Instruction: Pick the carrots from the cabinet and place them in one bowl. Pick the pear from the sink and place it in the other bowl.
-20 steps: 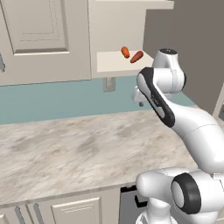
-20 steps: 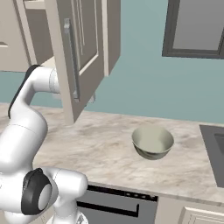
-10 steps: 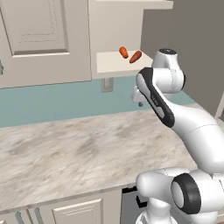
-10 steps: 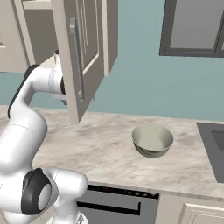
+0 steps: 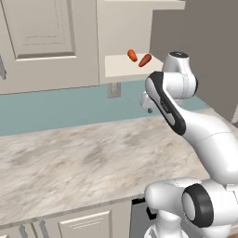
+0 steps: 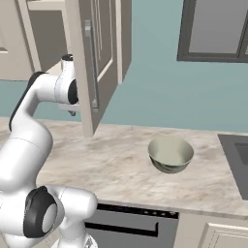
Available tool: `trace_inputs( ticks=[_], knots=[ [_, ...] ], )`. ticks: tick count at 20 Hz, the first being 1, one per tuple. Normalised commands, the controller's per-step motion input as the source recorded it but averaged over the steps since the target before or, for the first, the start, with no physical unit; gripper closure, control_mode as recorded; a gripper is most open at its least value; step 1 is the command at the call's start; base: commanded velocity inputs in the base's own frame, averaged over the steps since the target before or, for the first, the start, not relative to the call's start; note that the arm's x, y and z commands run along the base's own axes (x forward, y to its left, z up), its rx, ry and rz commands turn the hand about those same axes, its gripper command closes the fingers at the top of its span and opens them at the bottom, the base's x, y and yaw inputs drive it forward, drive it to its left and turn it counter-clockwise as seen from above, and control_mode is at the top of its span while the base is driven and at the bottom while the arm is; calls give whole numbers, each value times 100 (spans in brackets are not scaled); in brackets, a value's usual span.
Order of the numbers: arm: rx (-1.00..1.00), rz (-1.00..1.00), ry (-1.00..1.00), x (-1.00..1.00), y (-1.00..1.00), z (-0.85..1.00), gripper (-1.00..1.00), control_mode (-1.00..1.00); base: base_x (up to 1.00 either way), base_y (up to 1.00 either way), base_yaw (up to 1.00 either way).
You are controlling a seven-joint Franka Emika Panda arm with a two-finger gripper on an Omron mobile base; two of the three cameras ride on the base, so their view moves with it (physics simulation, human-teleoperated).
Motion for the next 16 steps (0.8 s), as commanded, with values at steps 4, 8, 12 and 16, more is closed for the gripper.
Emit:
trace_inputs(
  ticks=[4, 8, 12, 16],
  knots=[
    [0, 0, 0, 0, 0, 0, -100, 100, -2, 55, 3],
    [0, 0, 0, 0, 0, 0, -100, 100, 16, 27, 0],
    [0, 0, 0, 0, 0, 0, -100, 100, 37, 38, -1],
    [0, 0, 0, 0, 0, 0, -100, 100, 44, 47, -3]
  ],
)
